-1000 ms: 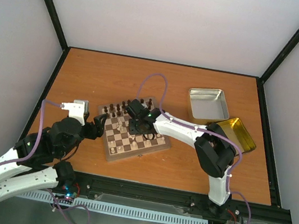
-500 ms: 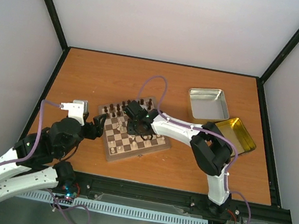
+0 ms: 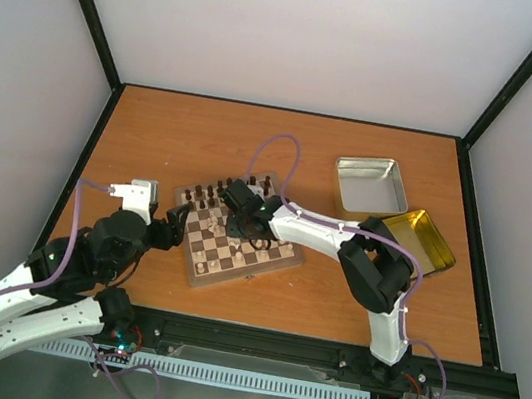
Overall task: Set up the chess pieces on the board
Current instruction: Pick up the chess piece from the chessboard, then place the chess piece on the chessboard.
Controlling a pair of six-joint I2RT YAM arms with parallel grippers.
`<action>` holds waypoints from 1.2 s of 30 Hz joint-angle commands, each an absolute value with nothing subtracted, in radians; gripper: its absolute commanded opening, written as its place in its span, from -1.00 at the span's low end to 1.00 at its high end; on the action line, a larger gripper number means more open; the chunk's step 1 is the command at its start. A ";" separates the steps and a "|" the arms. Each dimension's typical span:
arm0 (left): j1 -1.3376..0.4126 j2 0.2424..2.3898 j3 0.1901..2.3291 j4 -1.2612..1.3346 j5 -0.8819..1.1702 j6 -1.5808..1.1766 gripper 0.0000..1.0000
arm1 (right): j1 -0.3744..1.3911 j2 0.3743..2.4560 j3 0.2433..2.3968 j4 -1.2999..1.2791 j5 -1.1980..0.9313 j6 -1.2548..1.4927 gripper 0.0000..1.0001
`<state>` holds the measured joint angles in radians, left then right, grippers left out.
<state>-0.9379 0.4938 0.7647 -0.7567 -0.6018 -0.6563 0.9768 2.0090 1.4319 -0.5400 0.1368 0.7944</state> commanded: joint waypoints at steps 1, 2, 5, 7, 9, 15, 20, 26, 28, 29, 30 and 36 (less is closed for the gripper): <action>-0.934 0.501 0.760 -0.755 -0.600 -0.673 0.56 | 0.972 1.937 1.378 -0.463 0.200 0.775 -0.73; -0.934 0.502 0.755 -0.750 -0.592 -0.681 0.56 | 0.970 1.917 1.364 -0.438 0.200 0.761 -0.73; -0.934 0.505 0.713 -0.699 -0.554 -0.698 0.56 | 0.961 1.851 1.310 -0.354 0.171 0.704 -0.72; -0.934 0.520 0.694 -0.674 -0.528 -0.726 0.56 | 0.954 1.818 1.286 -0.310 0.140 0.668 -0.72; -0.934 0.539 0.673 -0.648 -0.503 -0.753 0.56 | 0.953 1.786 1.265 -0.268 0.106 0.622 -0.72; -0.934 0.632 0.621 -0.554 -0.435 -0.803 0.57 | 0.939 1.723 1.214 -0.190 -0.027 0.505 -0.72; -0.910 0.730 0.607 -0.519 -0.398 -0.849 0.57 | 0.924 1.697 1.170 -0.164 -0.113 0.449 -0.72; -0.813 0.774 0.557 -0.391 -0.234 -0.843 0.57 | 0.917 1.695 1.128 -0.152 -0.183 0.394 -0.72; -0.785 0.789 0.545 -0.348 -0.172 -0.846 0.56 | 0.912 1.691 1.120 -0.151 -0.198 0.374 -0.72; -0.772 0.800 0.541 -0.330 -0.141 -0.851 0.55 | 0.909 1.689 1.116 -0.150 -0.210 0.361 -0.72; -0.757 0.810 0.539 -0.316 -0.112 -0.856 0.55 | 0.906 1.686 1.114 -0.148 -0.221 0.347 -0.72; -0.613 0.873 0.515 -0.164 0.148 -0.906 0.54 | 0.886 1.668 1.085 -0.128 -0.285 0.221 -0.71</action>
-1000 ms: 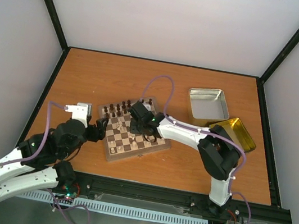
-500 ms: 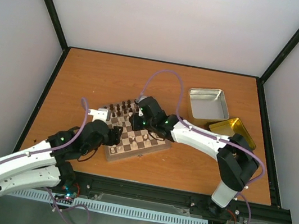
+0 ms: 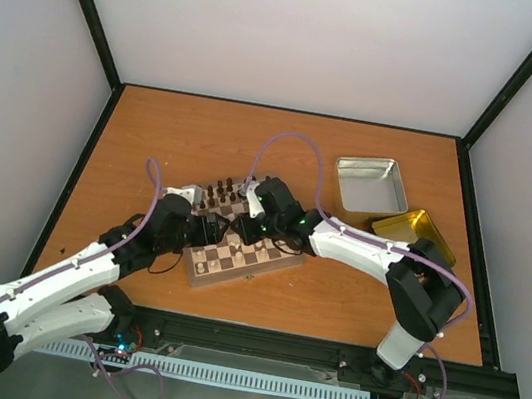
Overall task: Set up the chess pieces on the board
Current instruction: Place the chess piece on the chessboard.
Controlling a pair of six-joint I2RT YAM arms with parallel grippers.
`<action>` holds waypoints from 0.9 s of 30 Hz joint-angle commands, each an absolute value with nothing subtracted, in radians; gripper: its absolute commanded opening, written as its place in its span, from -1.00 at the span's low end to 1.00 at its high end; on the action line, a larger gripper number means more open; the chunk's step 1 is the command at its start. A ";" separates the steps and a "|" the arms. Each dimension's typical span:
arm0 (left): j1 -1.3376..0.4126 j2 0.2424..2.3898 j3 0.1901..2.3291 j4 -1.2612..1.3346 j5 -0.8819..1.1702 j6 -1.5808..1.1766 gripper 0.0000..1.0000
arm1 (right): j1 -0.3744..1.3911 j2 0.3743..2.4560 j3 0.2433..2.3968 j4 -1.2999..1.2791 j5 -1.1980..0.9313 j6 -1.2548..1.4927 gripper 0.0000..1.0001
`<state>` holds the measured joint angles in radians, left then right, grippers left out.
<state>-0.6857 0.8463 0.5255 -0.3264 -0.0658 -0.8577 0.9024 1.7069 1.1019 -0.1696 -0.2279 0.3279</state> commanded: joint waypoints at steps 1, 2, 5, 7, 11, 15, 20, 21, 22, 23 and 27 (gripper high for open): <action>-0.597 0.883 0.512 -0.132 0.191 -0.916 0.53 | 0.882 1.666 1.086 -0.127 -0.288 0.213 -0.71; -0.588 0.892 0.510 -0.103 0.220 -0.927 0.53 | 0.878 1.665 1.086 -0.125 -0.299 0.207 -0.71; -0.577 0.926 0.515 -0.062 0.270 -0.966 0.54 | 0.876 1.660 1.086 -0.115 -0.321 0.200 -0.70; -0.573 0.941 0.512 -0.041 0.280 -0.986 0.54 | 0.876 1.659 1.082 -0.106 -0.339 0.201 -0.70; -0.569 0.966 0.506 -0.012 0.277 -1.010 0.39 | 0.876 1.656 1.067 -0.086 -0.363 0.202 -0.70; -0.566 0.982 0.505 -0.013 0.242 -1.028 0.13 | 0.876 1.644 1.049 -0.061 -0.386 0.202 -0.70; -0.566 0.971 0.502 -0.017 0.194 -1.042 -0.02 | 0.876 1.633 1.030 -0.029 -0.385 0.212 -0.70; -0.566 0.972 0.505 -0.028 0.184 -1.045 -0.03 | 0.875 1.631 1.025 -0.023 -0.383 0.213 -0.71; -0.566 0.973 0.506 -0.036 0.178 -1.047 -0.04 | 0.876 1.629 1.022 -0.016 -0.378 0.215 -0.71; -0.566 0.972 0.505 -0.045 0.171 -1.052 -0.06 | 0.876 1.626 1.016 -0.009 -0.372 0.215 -0.71; -0.566 0.965 0.498 -0.036 0.175 -1.058 -0.10 | 0.875 1.617 1.003 0.017 -0.378 0.209 -0.71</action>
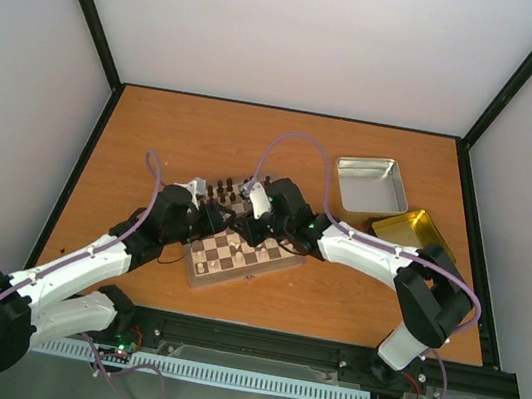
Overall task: Set up the chess pieces on the board
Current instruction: Place the chess piece on the chessboard.
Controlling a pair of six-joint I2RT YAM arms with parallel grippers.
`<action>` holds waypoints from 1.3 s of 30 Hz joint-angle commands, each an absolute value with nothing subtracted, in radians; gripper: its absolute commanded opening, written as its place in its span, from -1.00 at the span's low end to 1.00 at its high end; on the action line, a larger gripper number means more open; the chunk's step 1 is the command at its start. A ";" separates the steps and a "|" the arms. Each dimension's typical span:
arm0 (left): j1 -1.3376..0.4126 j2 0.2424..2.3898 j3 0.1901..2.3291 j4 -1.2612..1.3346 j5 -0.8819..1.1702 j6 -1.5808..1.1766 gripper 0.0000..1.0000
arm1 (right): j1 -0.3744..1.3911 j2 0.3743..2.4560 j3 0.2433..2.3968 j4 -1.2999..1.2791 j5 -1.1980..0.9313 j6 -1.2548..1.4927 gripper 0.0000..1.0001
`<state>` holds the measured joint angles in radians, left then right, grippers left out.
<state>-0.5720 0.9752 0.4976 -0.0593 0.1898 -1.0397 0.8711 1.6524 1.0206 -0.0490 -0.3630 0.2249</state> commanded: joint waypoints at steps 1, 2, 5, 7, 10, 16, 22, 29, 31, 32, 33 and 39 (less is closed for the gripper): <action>-0.566 0.967 0.501 -0.034 0.186 -1.056 -0.10 | 0.876 1.617 1.002 0.021 -0.386 0.207 -0.71; -0.566 0.969 0.507 -0.032 0.199 -1.054 -0.11 | 0.876 1.619 1.003 0.021 -0.388 0.205 -0.71; -0.566 0.972 0.511 -0.022 0.229 -1.057 -0.16 | 0.875 1.627 1.005 0.021 -0.392 0.197 -0.71; -0.566 0.969 0.508 -0.020 0.234 -1.063 -0.23 | 0.875 1.631 1.004 0.024 -0.395 0.194 -0.71; -0.566 0.971 0.502 -0.016 0.232 -1.062 -0.36 | 0.877 1.636 1.002 0.027 -0.406 0.185 -0.72; -0.566 1.007 0.493 -0.010 0.239 -1.062 -0.32 | 0.877 1.640 0.999 0.051 -0.429 0.178 -0.72; -0.565 1.010 0.494 -0.003 0.220 -1.036 -0.31 | 0.877 1.642 0.998 0.051 -0.409 0.176 -0.71; -0.565 0.979 0.494 -0.016 0.212 -1.011 -0.66 | 0.877 1.624 0.983 0.054 -0.394 0.163 -0.67; -0.564 0.983 0.495 -0.022 0.212 -1.007 -0.76 | 0.877 1.618 0.983 0.059 -0.402 0.166 -0.64; -0.565 0.984 0.495 -0.024 0.211 -1.006 -0.79 | 0.877 1.614 0.980 0.062 -0.403 0.169 -0.61; -0.565 0.981 0.495 -0.023 0.210 -1.005 -0.81 | 0.876 1.609 0.979 0.065 -0.402 0.174 -0.58; -0.565 0.940 0.511 -0.032 0.214 -1.020 -0.85 | 0.877 1.525 0.920 0.115 -0.344 0.274 0.02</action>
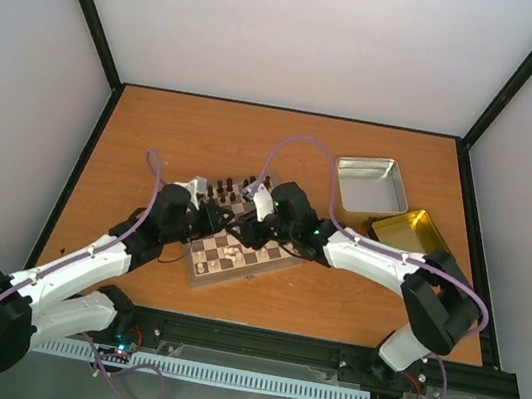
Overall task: Set up the chess pieces on the board
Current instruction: Place the chess piece on the chessboard.
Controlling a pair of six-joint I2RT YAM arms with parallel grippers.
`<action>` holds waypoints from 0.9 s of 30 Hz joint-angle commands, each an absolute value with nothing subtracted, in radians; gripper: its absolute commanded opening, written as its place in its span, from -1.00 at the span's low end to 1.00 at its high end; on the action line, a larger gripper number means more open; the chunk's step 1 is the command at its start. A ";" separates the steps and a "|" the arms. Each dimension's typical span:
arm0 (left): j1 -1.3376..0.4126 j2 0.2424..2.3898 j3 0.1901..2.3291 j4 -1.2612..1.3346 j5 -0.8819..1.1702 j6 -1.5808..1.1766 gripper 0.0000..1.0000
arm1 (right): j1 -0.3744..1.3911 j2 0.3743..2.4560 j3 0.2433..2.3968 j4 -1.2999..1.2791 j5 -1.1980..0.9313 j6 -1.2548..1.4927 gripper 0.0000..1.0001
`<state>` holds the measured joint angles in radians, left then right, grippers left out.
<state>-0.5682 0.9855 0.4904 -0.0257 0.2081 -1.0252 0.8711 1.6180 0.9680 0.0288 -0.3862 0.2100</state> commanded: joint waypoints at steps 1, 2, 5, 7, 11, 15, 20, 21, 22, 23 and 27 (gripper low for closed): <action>-0.565 0.927 0.517 -0.034 0.215 -1.027 -0.85 | 0.877 1.497 0.895 0.146 -0.342 0.306 0.11; -0.565 0.910 0.522 -0.036 0.214 -1.036 -0.85 | 0.877 1.469 0.868 0.184 -0.338 0.344 0.19; -0.565 0.865 0.539 -0.036 0.213 -1.067 -0.85 | 0.879 1.397 0.787 0.340 -0.355 0.478 0.31; -0.565 0.837 0.552 -0.033 0.217 -1.098 -0.84 | 0.879 1.368 0.738 0.416 -0.356 0.595 0.33; -0.565 0.787 0.565 0.013 0.242 -1.171 -0.82 | 0.881 1.333 0.673 0.569 -0.343 0.776 0.33; -0.565 0.763 0.584 0.044 0.253 -1.231 -0.81 | 0.897 1.328 0.662 0.681 -0.360 0.870 0.29; -0.565 0.739 0.570 0.107 0.288 -1.323 -0.80 | 0.912 1.336 0.652 0.774 -0.353 0.921 0.17; -0.565 0.733 0.562 0.120 0.294 -1.342 -0.80 | 0.913 1.341 0.654 0.791 -0.357 0.933 0.13; -0.564 0.728 0.554 0.135 0.300 -1.359 -0.80 | 0.912 1.348 0.658 0.800 -0.361 0.943 0.06; -0.564 0.725 0.548 0.149 0.302 -1.371 -0.79 | 0.913 1.354 0.665 0.803 -0.365 0.951 -0.02; -0.564 0.718 0.543 0.152 0.284 -1.390 -0.78 | 0.913 1.359 0.661 0.829 -0.365 0.974 -0.26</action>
